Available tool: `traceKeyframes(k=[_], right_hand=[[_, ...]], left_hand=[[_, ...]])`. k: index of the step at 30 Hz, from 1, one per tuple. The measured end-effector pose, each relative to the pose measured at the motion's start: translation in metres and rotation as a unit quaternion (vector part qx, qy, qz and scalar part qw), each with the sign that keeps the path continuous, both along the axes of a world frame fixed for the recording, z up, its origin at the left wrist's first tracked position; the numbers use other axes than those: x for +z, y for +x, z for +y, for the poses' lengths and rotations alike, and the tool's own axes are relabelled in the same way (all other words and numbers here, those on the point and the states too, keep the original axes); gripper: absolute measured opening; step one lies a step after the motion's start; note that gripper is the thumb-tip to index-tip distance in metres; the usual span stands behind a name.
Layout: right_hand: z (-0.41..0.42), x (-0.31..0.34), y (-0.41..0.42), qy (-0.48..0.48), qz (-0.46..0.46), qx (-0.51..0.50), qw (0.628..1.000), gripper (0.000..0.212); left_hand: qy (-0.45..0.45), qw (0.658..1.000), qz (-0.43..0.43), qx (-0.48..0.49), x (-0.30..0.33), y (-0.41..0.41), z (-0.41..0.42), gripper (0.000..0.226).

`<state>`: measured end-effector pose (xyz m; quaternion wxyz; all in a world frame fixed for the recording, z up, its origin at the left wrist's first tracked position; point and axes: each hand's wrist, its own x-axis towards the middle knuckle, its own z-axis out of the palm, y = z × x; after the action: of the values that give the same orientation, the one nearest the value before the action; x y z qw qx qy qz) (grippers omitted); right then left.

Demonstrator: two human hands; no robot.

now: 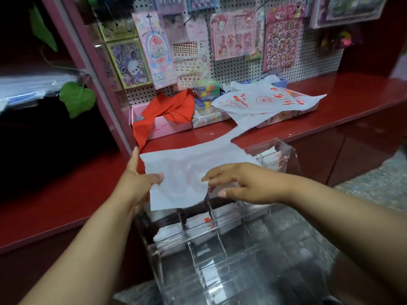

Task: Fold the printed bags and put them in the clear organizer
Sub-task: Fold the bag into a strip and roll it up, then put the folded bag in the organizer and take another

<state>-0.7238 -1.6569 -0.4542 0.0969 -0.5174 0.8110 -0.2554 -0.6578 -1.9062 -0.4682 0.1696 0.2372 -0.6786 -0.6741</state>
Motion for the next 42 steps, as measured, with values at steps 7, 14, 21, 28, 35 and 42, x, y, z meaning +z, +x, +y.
traceKeyframes(k=[7,14,21,28,35,42], right_hand=[[0.005,-0.011,0.011,-0.086,-0.045,-0.126,0.987,0.009],[0.019,-0.044,-0.036,-0.12,-0.145,-0.4,0.897,0.027],[0.002,-0.06,-0.031,-0.224,-0.332,-0.254,0.881,0.056],[0.004,-0.04,-0.035,-0.334,-0.307,-0.236,0.859,0.038],[-0.001,-0.032,-0.029,-0.196,-0.234,-0.275,0.912,0.035],[-0.017,-0.062,-0.018,-0.157,-0.241,-0.367,0.885,0.05]], left_hand=[[-0.115,0.989,-0.089,-0.019,0.001,0.033,-0.014,0.039],[-0.066,0.991,-0.117,-0.024,0.002,0.062,-0.023,0.043],[-0.061,0.993,-0.101,-0.004,-0.005,0.068,-0.031,0.04],[-0.074,0.995,-0.058,0.016,0.004,0.073,-0.031,0.042],[-0.059,0.998,-0.008,0.005,0.011,0.073,-0.027,0.038],[-0.049,0.998,-0.027,-0.011,-0.004,0.067,-0.033,0.036]])
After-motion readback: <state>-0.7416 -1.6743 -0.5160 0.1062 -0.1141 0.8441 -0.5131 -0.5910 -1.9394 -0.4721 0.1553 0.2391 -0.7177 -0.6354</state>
